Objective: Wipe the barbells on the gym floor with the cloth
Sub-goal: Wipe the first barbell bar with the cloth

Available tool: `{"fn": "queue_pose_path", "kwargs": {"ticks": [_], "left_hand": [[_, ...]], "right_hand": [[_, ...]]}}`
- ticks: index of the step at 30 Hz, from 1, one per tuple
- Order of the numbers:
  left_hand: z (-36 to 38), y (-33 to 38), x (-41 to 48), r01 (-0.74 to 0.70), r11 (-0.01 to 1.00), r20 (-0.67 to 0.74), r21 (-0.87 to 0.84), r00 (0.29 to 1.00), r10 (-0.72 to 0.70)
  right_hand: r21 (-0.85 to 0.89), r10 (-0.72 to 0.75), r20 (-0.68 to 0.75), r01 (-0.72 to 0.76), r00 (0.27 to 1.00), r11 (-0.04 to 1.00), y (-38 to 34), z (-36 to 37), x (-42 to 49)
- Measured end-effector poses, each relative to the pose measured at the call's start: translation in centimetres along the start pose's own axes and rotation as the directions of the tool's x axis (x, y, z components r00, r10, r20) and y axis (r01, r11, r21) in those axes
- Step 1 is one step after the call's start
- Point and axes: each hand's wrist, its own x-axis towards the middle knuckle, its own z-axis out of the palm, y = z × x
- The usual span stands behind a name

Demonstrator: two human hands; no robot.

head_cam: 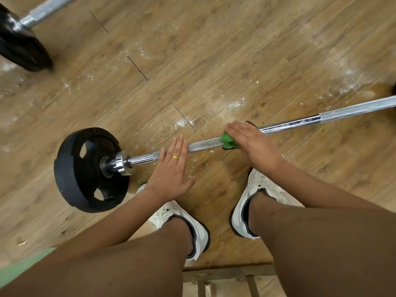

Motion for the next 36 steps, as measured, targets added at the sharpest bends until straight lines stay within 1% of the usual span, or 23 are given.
{"fn": "queue_pose_path", "kwargs": {"ticks": [2,3,5,7,9,10,13,15,17,19,21,23,25,27,28,30,32,34,36], "left_hand": [[0.0,-0.1,0.6,0.014,1.000,-0.014,0.024,1.000,-0.014],[-0.1,-0.1,0.8,0.018,0.999,-0.028,0.034,0.999,-0.017],[-0.3,-0.4,1.3,0.017,0.998,-0.052,0.057,0.999,-0.014],[-0.6,-0.8,1.8,0.016,0.998,-0.042,0.068,0.999,-0.013],[-1.0,-1.2,2.2,0.010,0.998,-0.033,0.059,0.999,-0.008],[-1.2,-1.3,2.4,0.007,0.999,-0.036,0.054,0.999,-0.005],[-1.5,-1.6,3.0,0.005,0.998,-0.045,0.056,0.999,-0.003],[-1.6,-1.7,3.4,0.012,0.998,-0.059,0.065,0.998,-0.008],[-1.7,-1.7,3.8,0.019,0.997,-0.061,0.074,0.998,-0.014],[-2.1,-2.0,4.1,0.027,0.997,-0.040,0.075,0.999,-0.024],[-2.7,-2.3,4.4,0.016,0.997,-0.017,0.072,1.000,-0.015],[-3.2,-2.5,4.7,-0.004,0.998,-0.006,0.065,1.000,0.005],[-3.7,-2.8,4.9,0.000,0.997,0.005,0.075,1.000,0.000],[-3.9,-2.4,5.1,0.033,0.990,0.005,0.139,0.999,-0.034],[-3.9,-1.7,5.4,0.039,0.982,-0.013,0.184,0.999,-0.037],[-3.7,0.3,6.0,-0.007,0.974,-0.055,0.224,0.998,0.020],[-3.2,1.8,6.5,-0.059,0.978,-0.040,0.198,0.997,0.069],[-2.9,1.8,6.8,-0.076,0.981,-0.011,0.181,0.997,0.079],[-2.8,1.3,6.8,-0.081,0.981,-0.003,0.177,0.997,0.083]], "right_hand": [[-0.008,0.065,-0.032,-0.065,0.997,0.998,-0.1,0.3,0.4],[-0.008,0.059,-0.039,-0.060,0.997,0.998,-0.4,0.6,0.8],[0.006,-0.013,-0.017,0.013,1.000,1.000,-1.3,1.1,1.9],[0.010,-0.085,0.012,0.085,0.996,0.996,-1.6,1.2,3.0],[0.008,-0.098,0.007,0.098,0.995,0.995,-0.8,0.8,3.4],[0.003,-0.077,-0.008,0.078,0.997,0.997,-0.2,0.5,3.3],[-0.014,0.062,-0.078,-0.063,0.995,0.998,1.5,-0.2,2.9],[-0.023,0.098,-0.105,-0.101,0.990,0.995,1.3,0.0,3.1],[-0.002,0.050,-0.090,-0.050,0.995,0.999,0.3,0.5,3.9],[0.030,-0.027,-0.036,0.028,0.999,0.999,-0.3,1.1,4.9],[0.043,-0.064,0.016,0.063,0.998,0.997,0.3,0.9,5.6],[0.044,-0.005,0.013,0.005,1.000,0.999,2.2,0.0,5.5],[0.017,0.082,-0.051,-0.081,0.995,0.997,3.9,-0.8,4.9],[-0.018,0.113,-0.096,-0.115,0.989,0.993,4.0,-0.9,4.8],[-0.025,0.109,-0.107,-0.112,0.988,0.993,3.6,-0.5,5.0],[-0.013,0.075,-0.099,-0.076,0.992,0.997,2.4,0.5,5.6],[0.007,0.027,-0.070,-0.027,0.997,1.000,1.8,1.2,5.9],[0.005,-0.012,-0.071,0.012,0.997,1.000,2.4,1.1,5.8],[-0.003,-0.001,-0.088,0.001,0.996,1.000,3.7,0.7,5.6]]}}
